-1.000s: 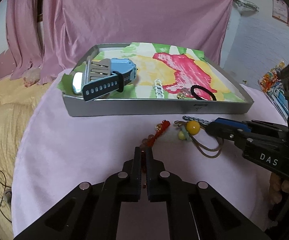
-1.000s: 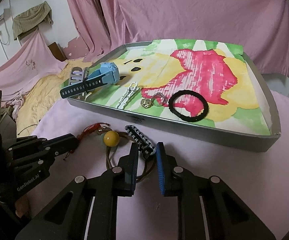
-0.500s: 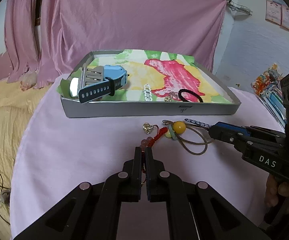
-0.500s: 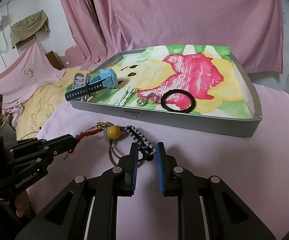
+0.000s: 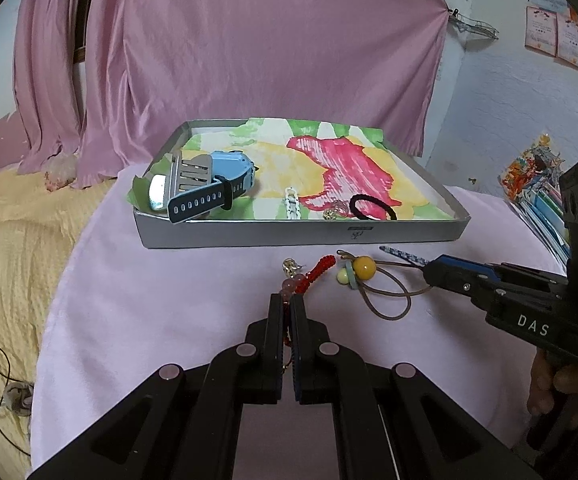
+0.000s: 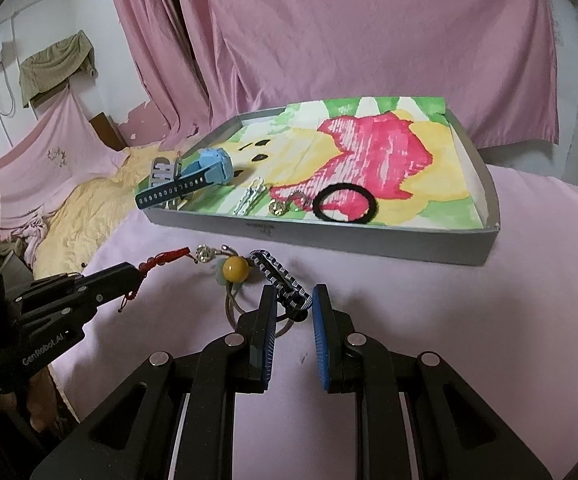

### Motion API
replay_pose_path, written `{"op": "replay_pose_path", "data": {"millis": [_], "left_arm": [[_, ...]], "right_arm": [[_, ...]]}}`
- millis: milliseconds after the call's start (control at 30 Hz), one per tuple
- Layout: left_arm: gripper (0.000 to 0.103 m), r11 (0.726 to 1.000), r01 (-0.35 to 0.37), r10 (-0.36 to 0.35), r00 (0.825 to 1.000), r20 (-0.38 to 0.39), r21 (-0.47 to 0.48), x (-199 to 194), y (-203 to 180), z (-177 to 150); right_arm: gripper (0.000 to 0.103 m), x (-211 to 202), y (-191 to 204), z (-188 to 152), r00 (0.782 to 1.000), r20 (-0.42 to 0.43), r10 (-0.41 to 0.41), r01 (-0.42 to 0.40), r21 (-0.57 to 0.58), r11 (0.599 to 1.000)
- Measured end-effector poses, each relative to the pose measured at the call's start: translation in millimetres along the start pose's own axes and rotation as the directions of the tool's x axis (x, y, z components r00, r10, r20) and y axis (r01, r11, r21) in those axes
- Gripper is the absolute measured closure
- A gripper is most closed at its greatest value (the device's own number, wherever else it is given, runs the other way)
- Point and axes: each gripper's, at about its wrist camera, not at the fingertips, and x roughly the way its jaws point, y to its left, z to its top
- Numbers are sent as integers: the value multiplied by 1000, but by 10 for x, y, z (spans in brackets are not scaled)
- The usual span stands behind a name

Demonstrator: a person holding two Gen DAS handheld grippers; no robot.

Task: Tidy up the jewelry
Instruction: 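Lift the red-string charm while the right tool lifts the beaded bracelet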

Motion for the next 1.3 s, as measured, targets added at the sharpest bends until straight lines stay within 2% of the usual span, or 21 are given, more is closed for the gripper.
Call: {"op": "replay_pose_path", "data": {"millis": [400, 900, 1067, 1300], "left_arm": [[100, 1000, 5, -5, 1000, -22, -9, 41, -2, -63], [100, 1000, -2, 2, 1000, -20, -31, 49, 97, -58], [100, 999, 0, 0, 1000, -18, -34, 54, 110, -46], [100, 999, 8, -9, 1000, -17, -31, 48, 93, -19]], "right_arm": [[87, 144, 93, -94, 997, -83, -7, 3, -50, 999], [87, 248, 289, 14, 994, -108, -18, 1, -160, 987], [87, 141, 198, 36, 998, -67, -3, -4, -113, 994], [87, -7, -70, 44, 1000, -7, 17, -17, 11, 1000]]}}
